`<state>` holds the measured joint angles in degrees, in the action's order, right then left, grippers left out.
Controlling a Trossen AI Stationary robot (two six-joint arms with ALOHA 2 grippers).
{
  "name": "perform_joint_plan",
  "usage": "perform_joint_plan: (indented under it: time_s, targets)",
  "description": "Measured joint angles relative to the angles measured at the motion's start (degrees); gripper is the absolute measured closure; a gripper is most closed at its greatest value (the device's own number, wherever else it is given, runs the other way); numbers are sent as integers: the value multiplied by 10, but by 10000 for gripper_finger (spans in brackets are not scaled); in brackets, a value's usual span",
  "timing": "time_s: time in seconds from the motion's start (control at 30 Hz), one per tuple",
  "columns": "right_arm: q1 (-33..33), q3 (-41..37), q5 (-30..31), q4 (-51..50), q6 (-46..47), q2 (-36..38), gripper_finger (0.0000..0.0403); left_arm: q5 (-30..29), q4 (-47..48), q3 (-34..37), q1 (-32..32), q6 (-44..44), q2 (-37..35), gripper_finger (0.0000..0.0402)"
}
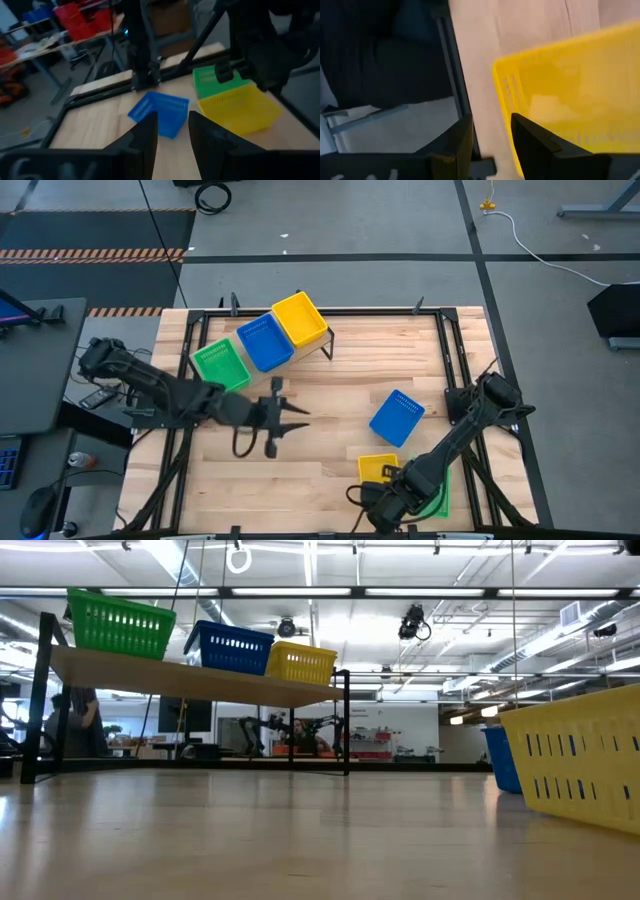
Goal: Stack baskets on shelf by color
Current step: Stack the yellow basket on top of the yellow baskets on the shelf
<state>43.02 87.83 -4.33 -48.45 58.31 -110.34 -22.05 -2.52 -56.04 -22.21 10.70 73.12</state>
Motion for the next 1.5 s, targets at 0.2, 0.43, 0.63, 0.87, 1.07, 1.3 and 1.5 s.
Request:
perform_joint_plan:
  time_s: [0.2,0.43,0.63,0.87,1.07,1.3,1.5]
  targets:
    - [12,0,-40,-44,120,0,262,154,-99,67,85,-29,0,285]
    - [47,0,-45,-99,283,0,262,258,-120,73,104,-67,0,285]
    - [72,0,36,-94,307,0,262,328,-124,73,91,-130,0,285]
    - [83,0,95,-26,324,-2,262,305,-163,73,58,-107,0,285]
    - [82,-16,169,-10,235,-2,262,276,-176,73,12,-144,0,285]
    - [69,-69,167,75,186,-3,262,216,-213,73,-41,-145,0,285]
    - [68,-79,133,50,156,-3,262,184,-199,72,-56,-146,-11,285]
